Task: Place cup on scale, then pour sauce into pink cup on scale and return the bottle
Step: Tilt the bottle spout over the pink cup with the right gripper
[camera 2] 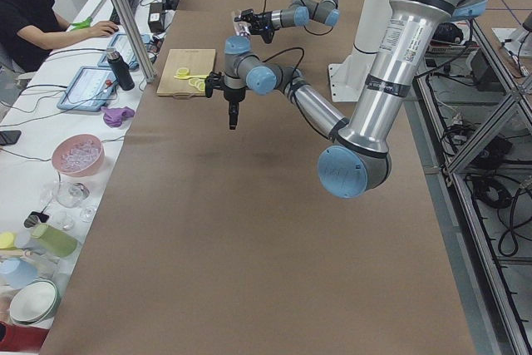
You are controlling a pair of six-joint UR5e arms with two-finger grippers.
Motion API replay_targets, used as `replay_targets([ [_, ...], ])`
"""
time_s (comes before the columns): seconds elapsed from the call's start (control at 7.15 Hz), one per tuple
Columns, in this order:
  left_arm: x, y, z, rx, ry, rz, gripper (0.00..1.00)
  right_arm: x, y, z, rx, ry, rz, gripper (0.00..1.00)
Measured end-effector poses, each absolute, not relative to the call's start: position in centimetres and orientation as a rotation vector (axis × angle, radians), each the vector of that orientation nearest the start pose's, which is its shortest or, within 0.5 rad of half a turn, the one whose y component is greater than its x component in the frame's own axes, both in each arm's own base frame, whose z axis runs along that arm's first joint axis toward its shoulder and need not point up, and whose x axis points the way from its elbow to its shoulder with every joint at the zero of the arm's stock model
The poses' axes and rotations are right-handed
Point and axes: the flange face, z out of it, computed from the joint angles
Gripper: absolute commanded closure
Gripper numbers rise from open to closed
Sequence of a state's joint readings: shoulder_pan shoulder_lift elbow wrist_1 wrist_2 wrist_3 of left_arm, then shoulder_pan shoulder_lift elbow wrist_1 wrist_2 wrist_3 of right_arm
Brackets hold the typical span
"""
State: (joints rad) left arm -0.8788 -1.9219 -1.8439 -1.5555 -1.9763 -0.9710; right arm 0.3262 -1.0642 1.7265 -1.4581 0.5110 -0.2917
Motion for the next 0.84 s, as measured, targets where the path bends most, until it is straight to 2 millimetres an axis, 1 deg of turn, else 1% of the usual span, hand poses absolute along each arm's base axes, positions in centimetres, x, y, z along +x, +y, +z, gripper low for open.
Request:
replay_targets([
  [0.42,30.9,-52.1,35.0,0.116,0.708,-0.144,0.02,-51.7,-40.4,26.3,1.172,0.377,-0.758,1.0],
  [0.56,30.9,-52.1,35.0,0.117,0.708,-0.145,0.02,-51.6,-40.3,26.6,1.19,0.276,-0.689,1.0],
  [0.7,30.9,-52.1,34.9,0.119,0.707,-0.146,0.02,-51.1,-40.2,27.3,1.209,0.159,-0.608,1.0],
  [0.84,30.9,-52.2,34.9,0.121,0.706,-0.146,0.02,-50.2,-40.1,28.4,1.221,0.05,-0.53,1.0],
])
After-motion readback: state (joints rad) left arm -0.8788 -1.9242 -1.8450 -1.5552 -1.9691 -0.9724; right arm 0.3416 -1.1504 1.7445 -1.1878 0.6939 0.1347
